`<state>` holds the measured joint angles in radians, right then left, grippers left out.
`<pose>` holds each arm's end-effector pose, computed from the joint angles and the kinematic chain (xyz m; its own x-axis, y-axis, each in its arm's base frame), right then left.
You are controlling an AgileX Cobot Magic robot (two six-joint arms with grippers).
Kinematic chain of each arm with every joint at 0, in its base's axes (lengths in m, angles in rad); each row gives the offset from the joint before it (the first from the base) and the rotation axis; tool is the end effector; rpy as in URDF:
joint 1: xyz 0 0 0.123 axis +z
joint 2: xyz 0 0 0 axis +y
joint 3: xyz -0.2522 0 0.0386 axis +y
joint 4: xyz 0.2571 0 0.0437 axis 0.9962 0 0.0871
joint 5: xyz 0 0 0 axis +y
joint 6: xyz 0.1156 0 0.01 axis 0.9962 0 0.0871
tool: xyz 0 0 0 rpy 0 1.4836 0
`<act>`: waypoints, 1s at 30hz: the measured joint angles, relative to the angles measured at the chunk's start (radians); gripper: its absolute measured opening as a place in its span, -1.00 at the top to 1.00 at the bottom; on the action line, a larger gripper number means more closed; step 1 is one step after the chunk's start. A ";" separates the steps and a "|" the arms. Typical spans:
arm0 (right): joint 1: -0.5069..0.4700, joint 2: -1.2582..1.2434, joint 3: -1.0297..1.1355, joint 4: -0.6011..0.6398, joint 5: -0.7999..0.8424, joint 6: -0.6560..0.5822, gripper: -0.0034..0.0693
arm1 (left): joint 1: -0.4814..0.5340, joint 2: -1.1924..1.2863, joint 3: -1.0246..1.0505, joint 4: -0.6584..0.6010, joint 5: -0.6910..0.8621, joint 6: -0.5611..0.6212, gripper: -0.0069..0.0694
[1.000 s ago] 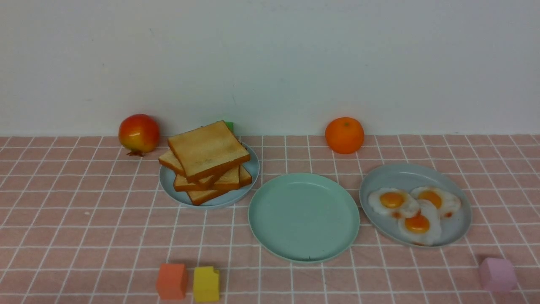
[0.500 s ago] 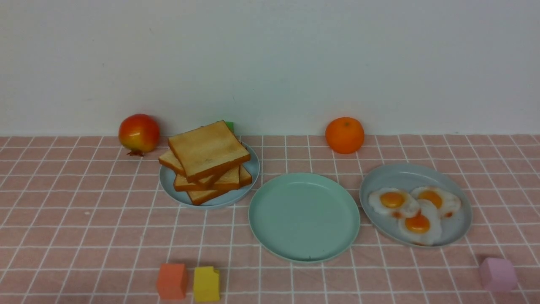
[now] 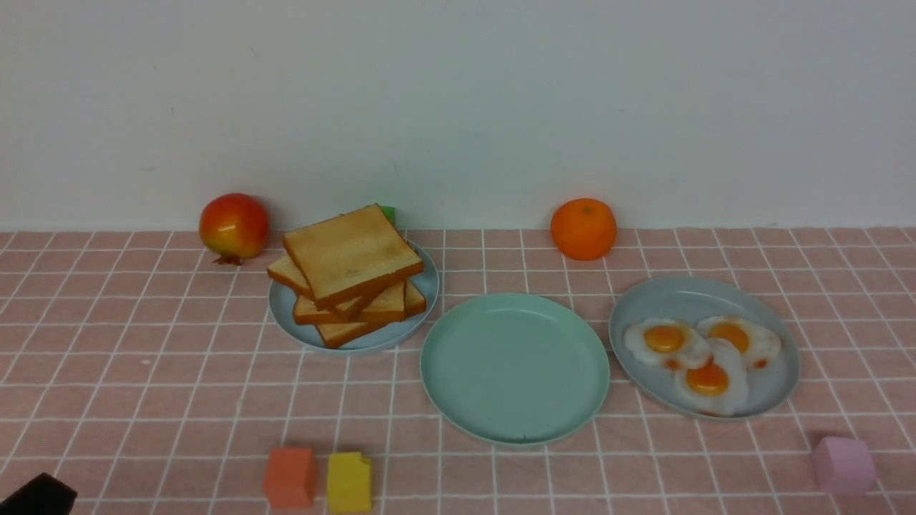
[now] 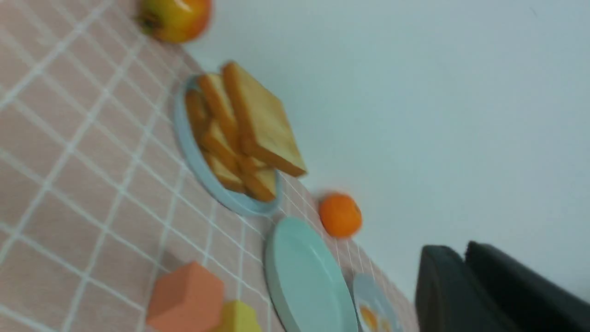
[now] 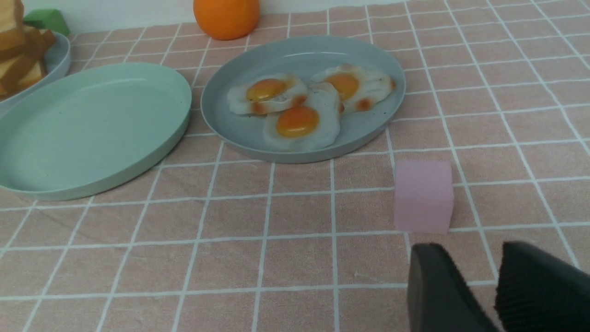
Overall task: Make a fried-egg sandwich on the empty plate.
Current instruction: Use the left arm to grab a slice of bread
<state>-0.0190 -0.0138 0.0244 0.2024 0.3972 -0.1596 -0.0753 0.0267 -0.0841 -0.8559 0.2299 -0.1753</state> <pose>0.1150 0.0069 0.1633 -0.3095 0.0332 -0.9503 -0.0466 0.9977 0.0500 0.1155 -0.0288 0.2258 -0.2131 -0.8247 -0.5240 0.1225 0.5095 -0.8517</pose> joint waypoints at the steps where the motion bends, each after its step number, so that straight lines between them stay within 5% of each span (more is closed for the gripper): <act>1: 0.000 0.000 0.000 0.000 0.000 0.000 0.25 | 0.000 0.029 -0.034 0.008 0.033 0.027 0.79; 11: 0.000 0.000 0.000 0.000 0.000 0.000 0.25 | 0.000 0.697 -0.569 0.253 0.532 0.338 0.79; 16: 0.000 0.000 0.000 0.000 0.000 0.000 0.25 | -0.027 0.995 -0.733 0.287 0.579 0.418 0.79; 23: 0.000 0.000 0.000 0.000 0.000 0.000 0.25 | -0.260 1.402 -1.040 0.469 0.606 0.520 0.79; 30: 0.000 0.000 0.000 0.000 0.001 0.000 0.25 | -0.268 1.712 -1.442 0.651 0.695 0.536 0.79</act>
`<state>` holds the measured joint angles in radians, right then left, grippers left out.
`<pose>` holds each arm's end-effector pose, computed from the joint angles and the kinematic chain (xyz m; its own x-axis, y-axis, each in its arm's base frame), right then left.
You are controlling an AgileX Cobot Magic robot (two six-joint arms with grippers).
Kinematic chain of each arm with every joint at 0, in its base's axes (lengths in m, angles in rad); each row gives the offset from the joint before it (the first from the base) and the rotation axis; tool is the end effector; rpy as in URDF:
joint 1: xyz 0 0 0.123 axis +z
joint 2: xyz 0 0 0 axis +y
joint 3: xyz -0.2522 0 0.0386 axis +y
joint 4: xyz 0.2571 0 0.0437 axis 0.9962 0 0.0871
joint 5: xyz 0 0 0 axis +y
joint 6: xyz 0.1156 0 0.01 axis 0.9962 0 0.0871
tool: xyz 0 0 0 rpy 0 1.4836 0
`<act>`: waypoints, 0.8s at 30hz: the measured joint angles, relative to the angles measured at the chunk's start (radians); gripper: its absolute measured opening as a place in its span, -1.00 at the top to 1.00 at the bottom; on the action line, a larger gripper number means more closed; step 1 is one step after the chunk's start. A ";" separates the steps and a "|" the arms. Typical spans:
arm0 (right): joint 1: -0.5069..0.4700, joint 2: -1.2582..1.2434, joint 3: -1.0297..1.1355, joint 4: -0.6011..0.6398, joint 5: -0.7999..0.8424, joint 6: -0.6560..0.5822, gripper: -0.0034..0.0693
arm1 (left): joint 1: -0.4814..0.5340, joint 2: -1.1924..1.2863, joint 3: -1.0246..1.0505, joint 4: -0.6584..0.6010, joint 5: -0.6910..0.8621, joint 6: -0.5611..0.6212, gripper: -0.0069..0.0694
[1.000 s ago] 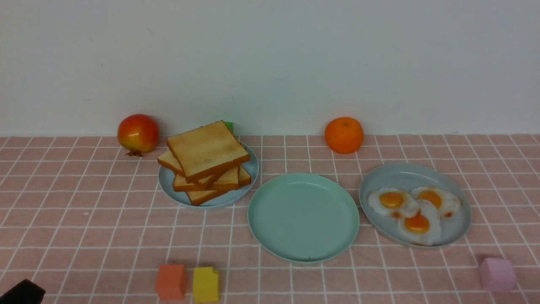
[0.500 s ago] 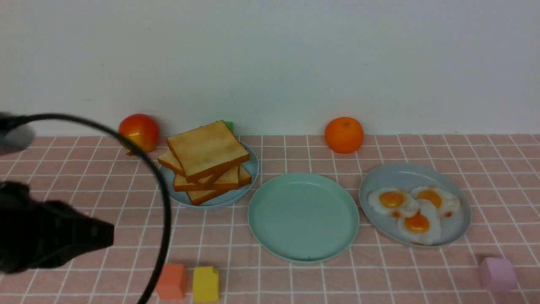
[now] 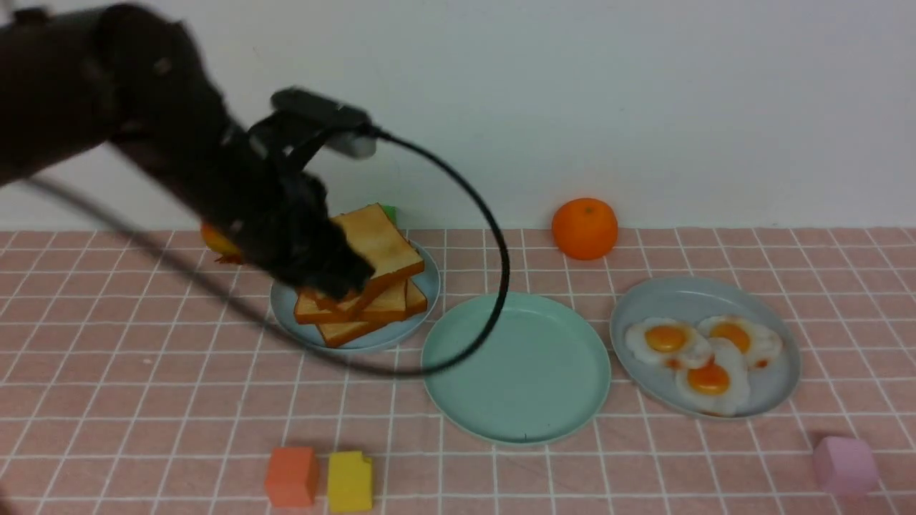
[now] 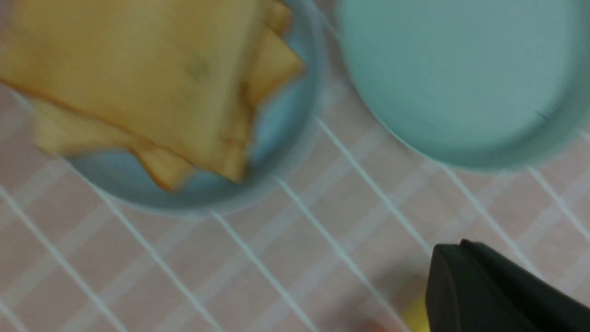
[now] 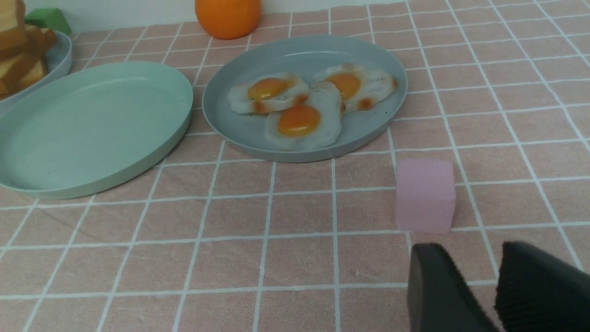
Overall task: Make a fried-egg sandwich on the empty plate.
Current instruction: Use the left arm to grab a slice of bread
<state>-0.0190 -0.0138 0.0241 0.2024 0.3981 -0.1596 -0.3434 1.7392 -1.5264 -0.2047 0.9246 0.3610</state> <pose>0.1150 0.0069 0.1634 -0.3101 0.0332 -0.9501 -0.0467 0.9977 0.0501 0.3691 -0.1520 0.2548 -0.6934 0.4936 -0.5249 0.5885 0.8083 -0.0174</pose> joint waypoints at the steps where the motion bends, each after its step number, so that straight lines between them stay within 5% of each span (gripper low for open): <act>1: 0.000 0.000 0.000 0.000 0.000 0.000 0.25 | 0.000 0.056 -0.066 0.044 0.009 0.004 0.79; 8: 0.000 0.000 0.000 0.000 0.000 0.000 0.25 | 0.000 0.280 -0.301 0.127 0.076 0.017 0.74; 14: 0.000 0.000 0.000 0.000 0.000 0.000 0.25 | 0.000 0.298 -0.328 0.122 0.119 0.032 0.14; 17: 0.000 0.000 0.000 0.006 -0.002 0.003 0.25 | 0.000 0.279 -0.316 0.105 0.160 0.036 0.01; 24: 0.000 0.000 0.004 0.364 -0.117 0.132 0.25 | -0.001 0.093 -0.054 0.052 -0.074 0.155 0.19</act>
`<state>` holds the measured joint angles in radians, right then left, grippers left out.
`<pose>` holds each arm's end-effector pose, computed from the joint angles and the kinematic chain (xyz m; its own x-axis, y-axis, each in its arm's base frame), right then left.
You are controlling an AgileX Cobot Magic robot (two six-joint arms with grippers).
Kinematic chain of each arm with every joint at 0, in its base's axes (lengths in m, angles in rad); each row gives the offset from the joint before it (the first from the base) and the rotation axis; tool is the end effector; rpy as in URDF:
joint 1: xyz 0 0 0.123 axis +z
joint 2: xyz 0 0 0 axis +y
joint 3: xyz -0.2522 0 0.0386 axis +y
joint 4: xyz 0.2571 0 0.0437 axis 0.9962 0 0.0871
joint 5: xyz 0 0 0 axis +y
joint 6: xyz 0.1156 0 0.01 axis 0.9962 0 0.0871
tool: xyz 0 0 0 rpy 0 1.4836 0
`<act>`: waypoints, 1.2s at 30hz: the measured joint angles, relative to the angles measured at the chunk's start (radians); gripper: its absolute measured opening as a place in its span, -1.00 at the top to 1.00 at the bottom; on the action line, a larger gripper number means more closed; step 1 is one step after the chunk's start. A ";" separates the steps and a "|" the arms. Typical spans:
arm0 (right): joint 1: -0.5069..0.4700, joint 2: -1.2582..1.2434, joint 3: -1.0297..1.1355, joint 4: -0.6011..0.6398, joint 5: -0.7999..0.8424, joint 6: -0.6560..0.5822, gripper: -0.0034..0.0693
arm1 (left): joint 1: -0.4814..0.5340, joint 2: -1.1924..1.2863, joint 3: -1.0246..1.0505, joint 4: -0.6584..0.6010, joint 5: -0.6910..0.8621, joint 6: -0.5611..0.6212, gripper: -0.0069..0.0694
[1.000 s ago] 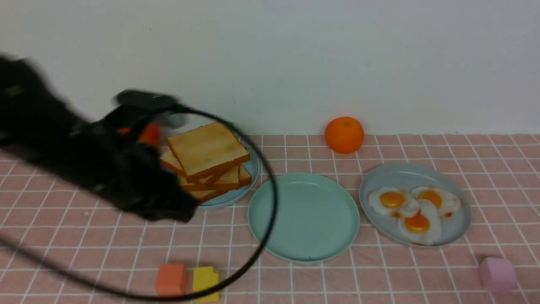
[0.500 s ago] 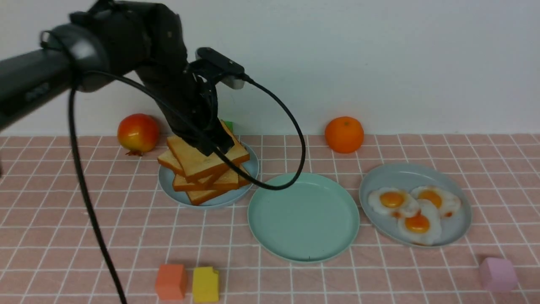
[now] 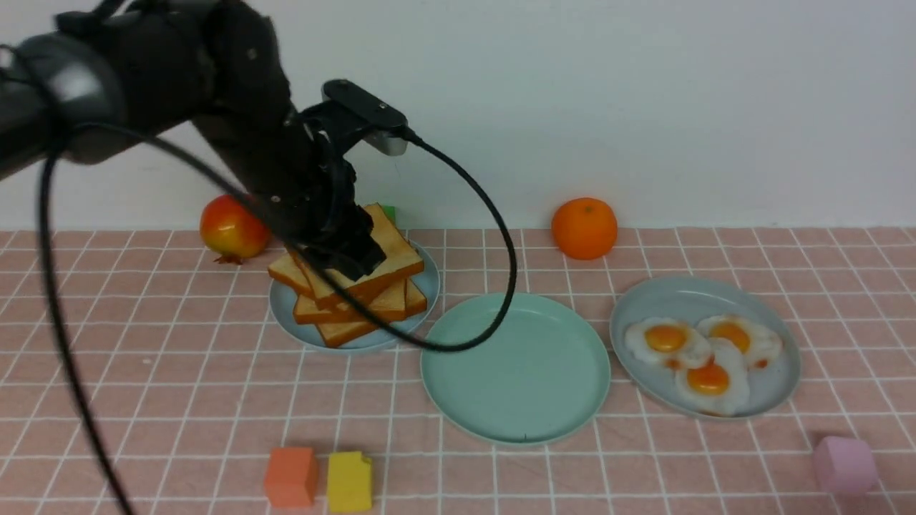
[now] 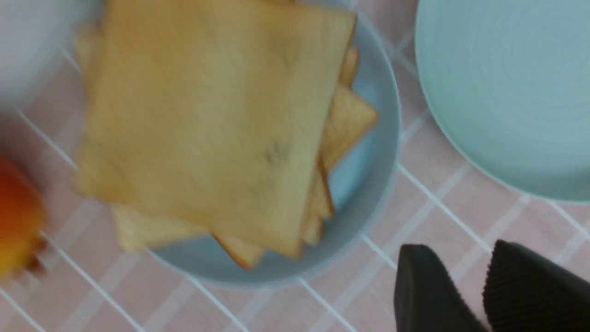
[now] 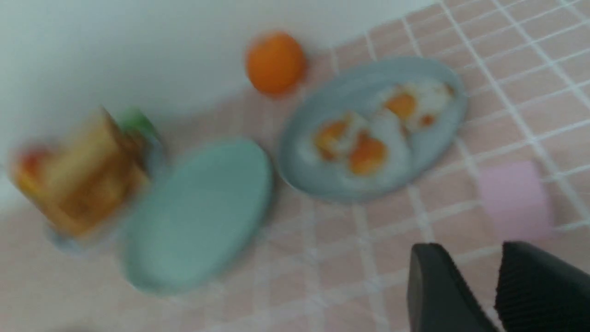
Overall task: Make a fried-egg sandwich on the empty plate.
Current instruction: Use the left arm to grab a slice of bread
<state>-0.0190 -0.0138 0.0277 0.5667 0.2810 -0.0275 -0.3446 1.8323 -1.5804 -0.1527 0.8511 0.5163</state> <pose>0.1184 0.0151 0.1792 -0.2067 0.4964 -0.8431 -0.0290 0.8582 0.5124 0.3942 -0.1556 0.2372 -0.5709 0.6307 -0.5257 0.6810 0.7214 0.1259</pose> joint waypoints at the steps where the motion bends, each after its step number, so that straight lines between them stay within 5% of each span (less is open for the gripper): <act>1: 0.000 0.000 0.000 0.068 -0.030 0.011 0.25 | 0.000 -0.001 0.025 0.000 -0.053 0.038 0.18; 7: 0.000 0.000 -0.009 0.273 -0.082 -0.016 0.35 | 0.000 0.064 0.046 -0.001 -0.205 0.113 -0.04; 13: 0.000 0.053 -0.179 0.271 0.173 -0.164 0.91 | 0.000 0.137 0.046 0.037 -0.259 0.120 -0.21; 26: 0.000 0.192 -0.360 0.261 0.220 -0.310 0.88 | 0.000 0.217 0.046 0.126 -0.401 0.124 -0.21; 36: 0.000 0.196 -0.360 0.260 0.223 -0.312 0.87 | 0.000 0.235 0.046 0.120 -0.457 0.124 0.17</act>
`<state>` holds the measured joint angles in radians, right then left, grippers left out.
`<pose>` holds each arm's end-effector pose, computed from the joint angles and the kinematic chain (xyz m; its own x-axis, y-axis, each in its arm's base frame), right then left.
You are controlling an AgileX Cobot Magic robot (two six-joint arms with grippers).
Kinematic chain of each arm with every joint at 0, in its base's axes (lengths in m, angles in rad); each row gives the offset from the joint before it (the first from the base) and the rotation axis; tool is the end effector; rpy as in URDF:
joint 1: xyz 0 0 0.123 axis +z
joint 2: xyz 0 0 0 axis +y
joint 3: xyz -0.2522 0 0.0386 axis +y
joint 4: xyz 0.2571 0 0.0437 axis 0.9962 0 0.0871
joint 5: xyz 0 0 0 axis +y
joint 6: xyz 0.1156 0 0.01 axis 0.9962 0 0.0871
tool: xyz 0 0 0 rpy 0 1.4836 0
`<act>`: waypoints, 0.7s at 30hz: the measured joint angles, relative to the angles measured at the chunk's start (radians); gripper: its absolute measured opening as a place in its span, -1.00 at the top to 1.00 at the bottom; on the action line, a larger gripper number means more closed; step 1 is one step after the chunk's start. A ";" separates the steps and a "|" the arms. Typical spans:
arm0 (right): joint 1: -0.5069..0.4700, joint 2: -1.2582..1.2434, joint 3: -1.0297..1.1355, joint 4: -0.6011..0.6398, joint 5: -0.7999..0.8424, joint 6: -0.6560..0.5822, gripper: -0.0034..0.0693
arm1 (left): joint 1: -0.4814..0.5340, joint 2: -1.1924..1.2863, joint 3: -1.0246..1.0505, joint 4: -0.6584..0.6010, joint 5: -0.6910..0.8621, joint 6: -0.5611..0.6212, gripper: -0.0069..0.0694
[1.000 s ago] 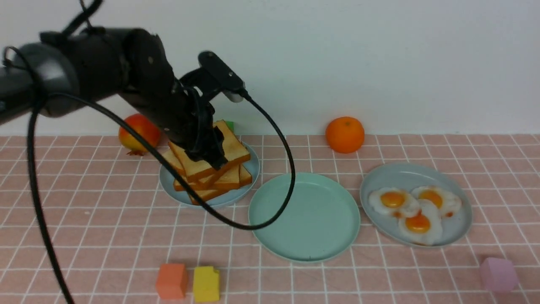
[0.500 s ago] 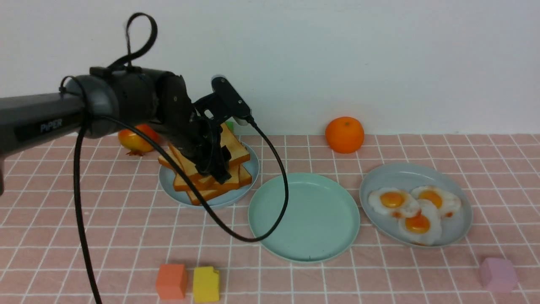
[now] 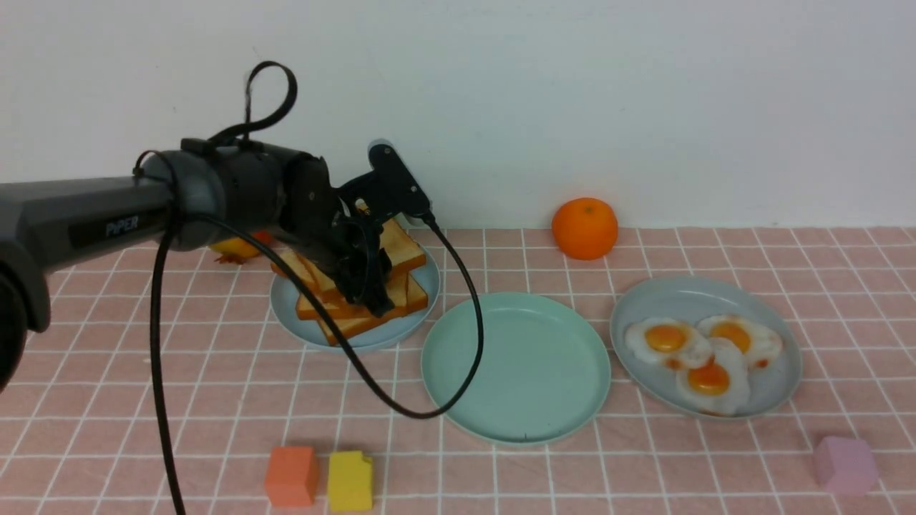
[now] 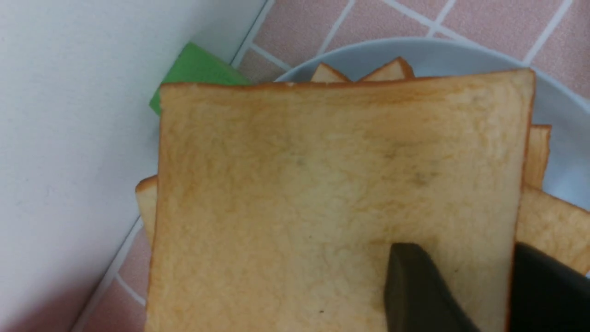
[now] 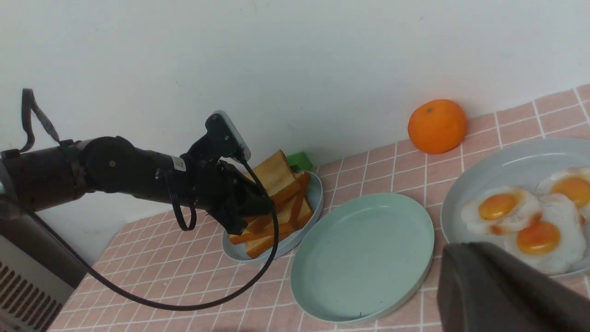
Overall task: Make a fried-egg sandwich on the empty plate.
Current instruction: Use the left arm to grab a slice of bread, then use the left arm to put a slice of bread into the empty plate in the middle
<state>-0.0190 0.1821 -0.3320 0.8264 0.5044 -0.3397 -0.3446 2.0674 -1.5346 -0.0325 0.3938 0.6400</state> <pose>0.1150 0.0391 0.2751 -0.2467 0.3861 -0.8889 -0.2567 0.8584 0.4441 0.4468 -0.1619 0.1470 -0.3761 0.7436 -0.5529 0.6845 0.6251 0.3751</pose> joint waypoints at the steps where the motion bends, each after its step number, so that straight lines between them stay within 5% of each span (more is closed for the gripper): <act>1: 0.000 0.000 0.000 0.000 0.000 0.000 0.87 | 0.000 0.000 0.000 -0.009 0.000 0.000 0.18; 21: 0.000 0.002 -0.010 -0.029 0.014 -0.011 0.86 | -0.062 -0.181 0.002 -0.132 0.139 0.047 0.39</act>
<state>-0.0190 0.1840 -0.3422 0.7978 0.5187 -0.3505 -0.4070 1.8865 -1.5330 -0.1648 0.5327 0.6874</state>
